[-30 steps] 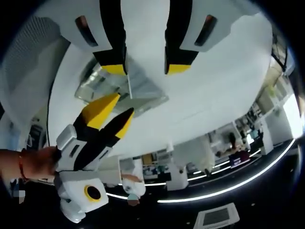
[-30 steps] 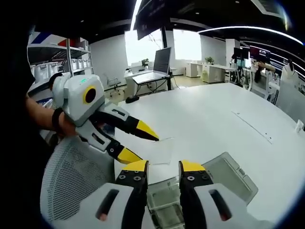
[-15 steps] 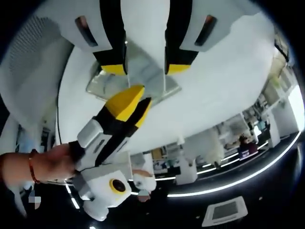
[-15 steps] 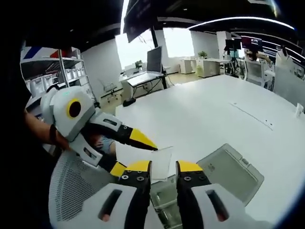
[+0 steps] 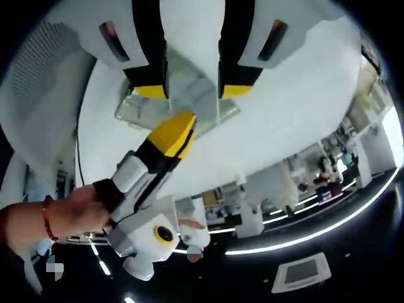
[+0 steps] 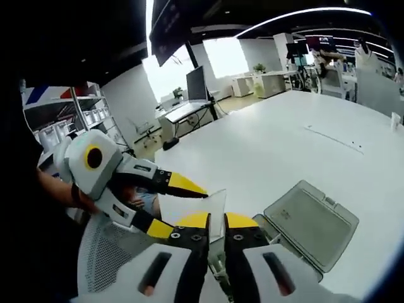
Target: Insert the divider into the dual guide fixture by aligning both edges with the guide slots and pushing it downward to the bottom, including one-sided entry, uneven engagement, binding, and posture correction.
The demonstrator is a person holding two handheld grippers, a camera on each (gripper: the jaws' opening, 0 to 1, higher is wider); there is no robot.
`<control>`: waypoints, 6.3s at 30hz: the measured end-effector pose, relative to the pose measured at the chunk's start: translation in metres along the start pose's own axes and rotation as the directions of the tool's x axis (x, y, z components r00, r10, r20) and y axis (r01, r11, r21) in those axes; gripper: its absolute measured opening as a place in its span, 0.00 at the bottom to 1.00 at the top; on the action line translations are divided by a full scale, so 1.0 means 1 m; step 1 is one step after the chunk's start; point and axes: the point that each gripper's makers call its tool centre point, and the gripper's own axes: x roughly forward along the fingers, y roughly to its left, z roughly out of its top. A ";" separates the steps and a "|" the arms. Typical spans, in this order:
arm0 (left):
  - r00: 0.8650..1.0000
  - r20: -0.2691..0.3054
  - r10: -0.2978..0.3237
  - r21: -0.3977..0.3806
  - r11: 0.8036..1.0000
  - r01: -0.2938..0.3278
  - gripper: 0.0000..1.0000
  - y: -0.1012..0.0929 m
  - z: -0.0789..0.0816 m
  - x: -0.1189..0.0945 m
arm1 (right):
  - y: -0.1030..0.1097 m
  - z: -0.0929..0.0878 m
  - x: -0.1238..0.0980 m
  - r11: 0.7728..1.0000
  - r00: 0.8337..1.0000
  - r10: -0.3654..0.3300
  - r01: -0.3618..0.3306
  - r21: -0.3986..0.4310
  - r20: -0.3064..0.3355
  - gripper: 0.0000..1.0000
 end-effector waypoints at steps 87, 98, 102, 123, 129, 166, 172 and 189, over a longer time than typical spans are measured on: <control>0.999 -0.034 -0.042 -0.221 0.975 0.033 0.66 -0.007 -0.022 -0.013 | -0.015 -0.027 0.011 0.921 0.983 0.048 -0.112 -0.372 -0.178 0.00; 0.999 -0.018 -0.030 -0.250 0.968 0.024 0.65 -0.004 -0.021 -0.015 | -0.020 -0.032 0.012 0.926 0.982 0.044 -0.110 -0.361 -0.184 0.00; 1.000 -0.017 -0.027 -0.255 0.967 0.022 0.65 -0.004 -0.021 -0.016 | -0.020 -0.033 0.014 0.925 0.981 0.050 -0.117 -0.363 -0.188 0.00; 1.000 0.003 -0.024 -0.297 0.954 0.024 0.64 -0.003 -0.018 -0.019 | -0.019 -0.048 0.020 0.875 0.963 0.053 -0.171 -0.452 -0.263 0.00; 1.000 -0.004 -0.025 -0.296 0.955 0.023 0.64 -0.003 -0.021 -0.019 | -0.019 -0.051 0.022 0.850 0.956 0.062 -0.201 -0.487 -0.287 0.00; 0.999 -0.017 -0.033 -0.309 0.951 0.026 0.64 -0.006 -0.024 -0.020 | -0.030 -0.082 0.045 0.838 0.908 -0.056 -0.183 -0.514 -0.414 0.00; 0.999 -0.015 -0.039 -0.308 0.951 0.032 0.64 -0.007 -0.024 -0.019 | -0.032 -0.085 0.047 0.838 0.903 -0.066 -0.180 -0.515 -0.424 0.00; 0.998 -0.017 -0.064 -0.297 0.953 0.056 0.64 -0.011 -0.023 -0.015 | -0.035 -0.073 0.046 0.920 0.952 -0.111 -0.010 -0.393 -0.286 0.04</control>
